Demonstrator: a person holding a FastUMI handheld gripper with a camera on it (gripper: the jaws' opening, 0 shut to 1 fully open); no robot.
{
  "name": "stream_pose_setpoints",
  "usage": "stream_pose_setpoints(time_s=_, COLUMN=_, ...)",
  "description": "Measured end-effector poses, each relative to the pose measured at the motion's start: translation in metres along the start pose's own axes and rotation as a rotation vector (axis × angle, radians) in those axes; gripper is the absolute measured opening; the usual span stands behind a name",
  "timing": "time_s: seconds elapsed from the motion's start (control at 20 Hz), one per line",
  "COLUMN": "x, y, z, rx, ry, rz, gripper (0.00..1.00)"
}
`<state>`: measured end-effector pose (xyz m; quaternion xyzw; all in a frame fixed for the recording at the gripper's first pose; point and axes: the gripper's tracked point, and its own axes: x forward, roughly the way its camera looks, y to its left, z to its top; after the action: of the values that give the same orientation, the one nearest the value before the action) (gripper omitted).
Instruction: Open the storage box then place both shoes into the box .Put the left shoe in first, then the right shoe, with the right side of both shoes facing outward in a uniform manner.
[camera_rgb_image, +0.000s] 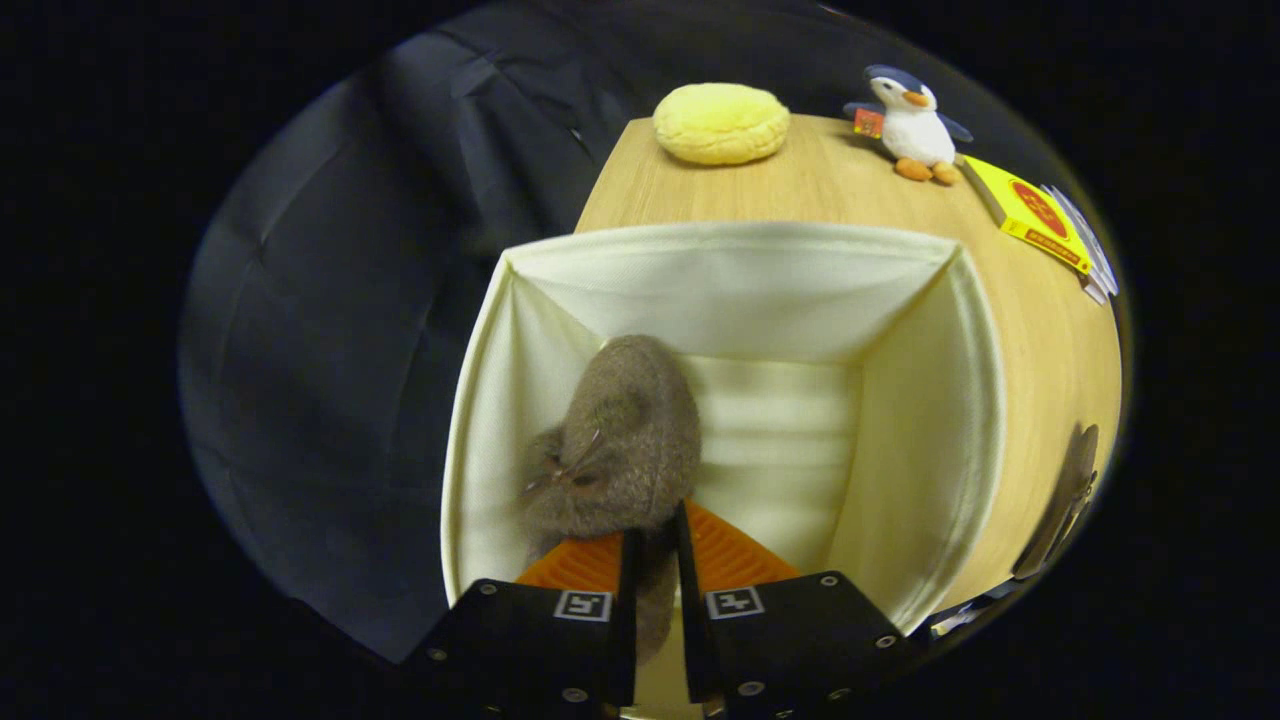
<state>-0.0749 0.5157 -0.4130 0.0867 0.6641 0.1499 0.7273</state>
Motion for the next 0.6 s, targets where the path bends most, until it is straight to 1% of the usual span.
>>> stream_pose_setpoints(time_s=0.05, x=-0.006, y=0.007, z=-0.007, rx=-0.004, ry=0.021, rz=0.03, gripper=0.33)
stream_pose_setpoints(time_s=0.1, x=-0.01, y=0.012, z=-0.009, rx=-0.015, ry=0.02, rz=0.067, gripper=0.35)
stream_pose_setpoints(time_s=0.15, x=-0.016, y=0.017, z=-0.009, rx=-0.029, ry=0.015, rz=0.093, gripper=0.49)
stream_pose_setpoints(time_s=0.35, x=-0.057, y=0.021, z=-0.003, rx=-0.078, ry=-0.046, rz=0.186, gripper=0.76)
stream_pose_setpoints(time_s=0.45, x=-0.082, y=0.014, z=0.002, rx=-0.094, ry=-0.087, rz=0.222, gripper=0.84)
stream_pose_setpoints(time_s=0.6, x=-0.122, y=-0.007, z=0.012, rx=-0.104, ry=-0.161, rz=0.258, gripper=0.92)
